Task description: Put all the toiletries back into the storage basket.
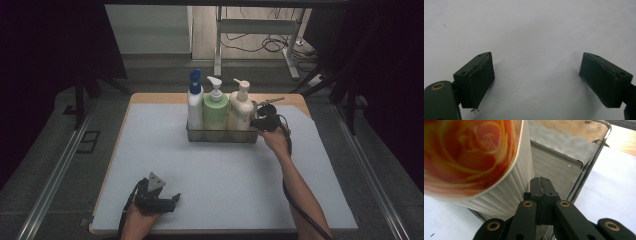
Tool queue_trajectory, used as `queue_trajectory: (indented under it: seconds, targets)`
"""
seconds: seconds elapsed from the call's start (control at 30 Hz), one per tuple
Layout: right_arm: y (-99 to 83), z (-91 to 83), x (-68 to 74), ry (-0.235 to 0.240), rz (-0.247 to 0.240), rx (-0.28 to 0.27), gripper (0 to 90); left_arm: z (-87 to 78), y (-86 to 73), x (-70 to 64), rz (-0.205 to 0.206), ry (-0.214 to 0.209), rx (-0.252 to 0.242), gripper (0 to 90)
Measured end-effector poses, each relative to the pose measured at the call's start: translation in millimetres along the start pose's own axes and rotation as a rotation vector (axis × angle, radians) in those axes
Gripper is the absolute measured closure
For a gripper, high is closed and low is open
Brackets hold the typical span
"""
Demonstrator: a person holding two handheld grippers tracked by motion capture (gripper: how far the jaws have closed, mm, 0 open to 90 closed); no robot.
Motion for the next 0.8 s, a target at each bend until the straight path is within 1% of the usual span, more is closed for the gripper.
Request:
queue_trajectory:
  seconds: [0.27,0.57,0.63,0.7,0.8]
  targets:
    - [0.2,3.5,6.6,0.01,-0.019,0.006,89.7,0.0,0.0,0.0,0.0,0.0,0.0,12.3]
    - [1.9,6.1,17.5,0.031,-0.037,0.009,89.7,0.0,0.0,0.1,0.001,0.0,0.0,12.2]
    - [2.0,6.4,18.8,0.021,-0.045,0.01,89.8,0.0,0.0,0.0,0.0,0.0,0.0,12.2]
    - [2.0,5.8,18.7,0.023,-0.035,0.01,89.8,0.0,0.1,0.1,0.001,0.0,0.0,12.2]
    - [2.0,5.4,19.5,0.021,-0.043,0.005,89.8,0.0,0.1,0.1,0.001,0.0,0.0,12.2]
Point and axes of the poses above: each handheld gripper's, and its own axes: z roughly forward along the jaws, y roughly out of its top, x roughly to its left, the point moved 7 cm from there along z, roughly forward along the jaws, and after that the axes turned 4 degrees about x, right-handed, at the moved point
